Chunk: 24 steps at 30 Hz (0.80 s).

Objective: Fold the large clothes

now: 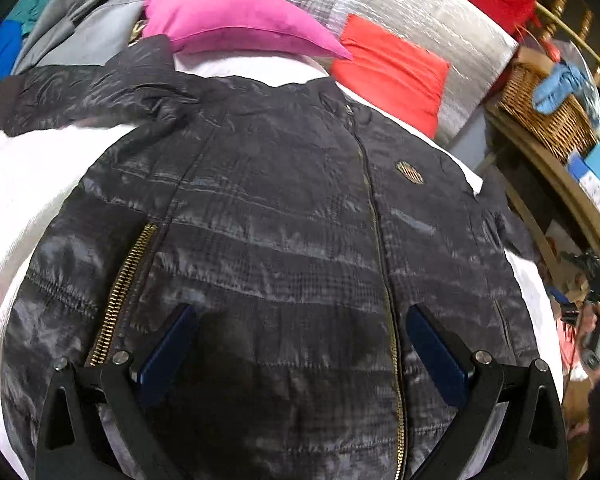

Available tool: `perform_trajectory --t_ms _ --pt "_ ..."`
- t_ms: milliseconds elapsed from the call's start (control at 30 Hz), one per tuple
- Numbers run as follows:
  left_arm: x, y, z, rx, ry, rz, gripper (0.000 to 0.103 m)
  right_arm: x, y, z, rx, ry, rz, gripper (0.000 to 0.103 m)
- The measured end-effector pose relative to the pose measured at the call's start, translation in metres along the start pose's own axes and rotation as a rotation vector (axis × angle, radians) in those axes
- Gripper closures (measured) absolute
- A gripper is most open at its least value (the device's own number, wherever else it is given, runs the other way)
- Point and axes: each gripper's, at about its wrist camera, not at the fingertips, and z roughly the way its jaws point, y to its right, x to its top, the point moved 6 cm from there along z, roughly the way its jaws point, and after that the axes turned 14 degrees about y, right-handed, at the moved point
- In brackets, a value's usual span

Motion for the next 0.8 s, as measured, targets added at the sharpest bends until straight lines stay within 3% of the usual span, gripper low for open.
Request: perform_trajectory --t_ms 133,233,433,467,500,567,600,667,800 --pt "-0.004 -0.001 0.005 -0.003 -0.021 -0.023 0.000 0.027 0.004 0.038 -0.061 0.032 0.004 0.026" --pt "-0.005 0.000 0.008 -0.009 -0.030 -0.025 0.000 0.046 0.010 0.058 -0.104 0.055 -0.018 0.035" --pt "-0.005 0.005 0.013 -0.025 -0.041 -0.032 0.000 0.064 0.019 0.092 -0.171 0.075 -0.033 0.036" --pt "-0.004 0.005 0.013 -0.026 -0.042 -0.036 0.000 0.066 0.022 0.095 -0.185 0.074 -0.038 0.041" --pt "-0.004 0.004 0.013 -0.028 -0.043 -0.042 0.000 0.067 0.024 0.101 -0.207 0.070 -0.047 0.059" --pt "-0.004 0.003 0.016 -0.031 -0.048 -0.054 0.000 0.070 0.027 0.108 -0.298 0.051 -0.082 0.086" --pt "-0.004 0.002 0.016 -0.032 -0.052 -0.064 0.000 0.072 0.024 0.109 -0.330 0.042 -0.103 0.092" --pt "-0.004 0.001 0.016 -0.034 -0.051 -0.072 0.000 0.077 0.003 0.104 -0.342 0.073 -0.185 0.095" --pt "-0.003 -0.001 0.012 -0.044 -0.044 -0.094 0.000 0.082 -0.098 0.065 -0.262 0.216 -0.444 0.096"
